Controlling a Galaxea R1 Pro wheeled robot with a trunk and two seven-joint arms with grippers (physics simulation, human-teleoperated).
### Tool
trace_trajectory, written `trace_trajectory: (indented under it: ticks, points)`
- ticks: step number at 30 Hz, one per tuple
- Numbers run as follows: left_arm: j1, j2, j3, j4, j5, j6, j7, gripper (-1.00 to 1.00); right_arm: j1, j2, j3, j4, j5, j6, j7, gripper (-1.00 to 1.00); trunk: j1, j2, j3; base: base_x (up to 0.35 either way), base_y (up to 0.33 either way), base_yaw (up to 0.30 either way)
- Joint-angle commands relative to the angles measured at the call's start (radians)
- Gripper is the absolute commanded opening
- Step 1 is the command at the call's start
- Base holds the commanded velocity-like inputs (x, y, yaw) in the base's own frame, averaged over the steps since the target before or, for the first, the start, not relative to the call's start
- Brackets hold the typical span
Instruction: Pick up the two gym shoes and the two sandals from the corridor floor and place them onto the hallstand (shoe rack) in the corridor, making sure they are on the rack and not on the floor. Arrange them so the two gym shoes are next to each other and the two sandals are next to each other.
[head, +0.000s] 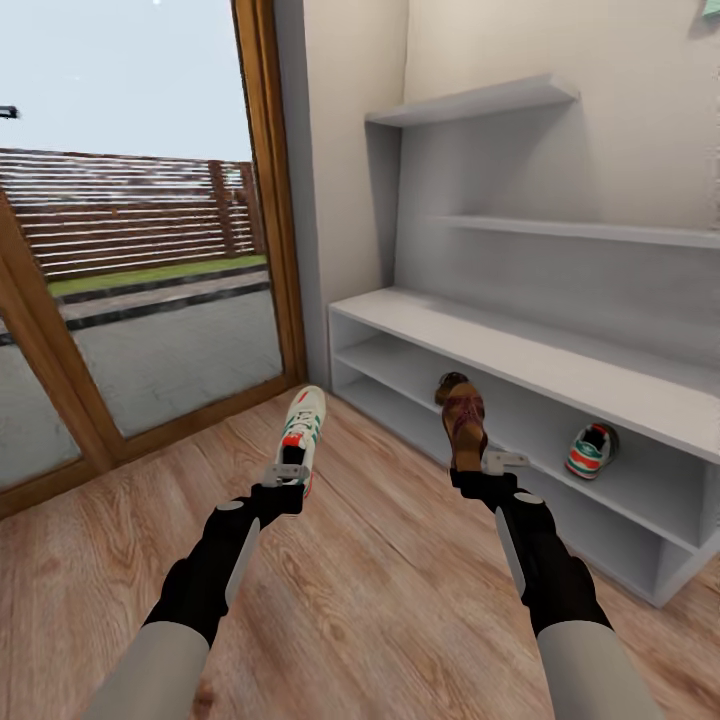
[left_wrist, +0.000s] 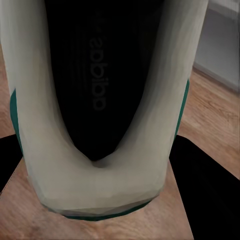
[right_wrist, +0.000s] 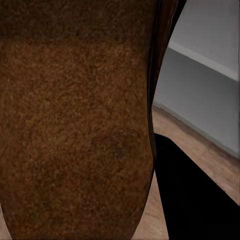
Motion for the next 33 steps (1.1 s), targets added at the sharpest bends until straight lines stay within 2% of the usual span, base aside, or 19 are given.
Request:
trace_trajectory:
  ticks: [1,13,20,33]
  points:
    - [0.000,-0.001,0.003,-0.002,-0.009,0.004,-0.007,-1.00,-0.001,0.001,-0.003,-0.001,0.008,0.005,0.006,-1.00,0.000,0.000,0.000,0.280,0.237,-0.264]
    - [-0.001,-0.001,0.003,-0.002,-0.009,0.005,-0.007,-1.00,-0.001,0.001,-0.003,-0.001,0.008,0.006,0.006,-1.00,0.000,0.000,0.009,0.279,0.243,-0.263]
    - [0.000,-0.001,0.003,-0.002,-0.009,0.005,-0.007,-1.00,-0.001,0.001,-0.003,-0.001,0.008,0.006,0.006,-1.00,0.000,0.000,0.015,0.108,0.278,-0.263]
    - [0.000,-0.001,0.003,-0.002,-0.009,0.004,-0.007,-1.00,-0.001,0.001,-0.003,-0.001,0.008,0.005,0.006,-1.00,0.000,0.000,0.026,0.003,0.018,-0.263]
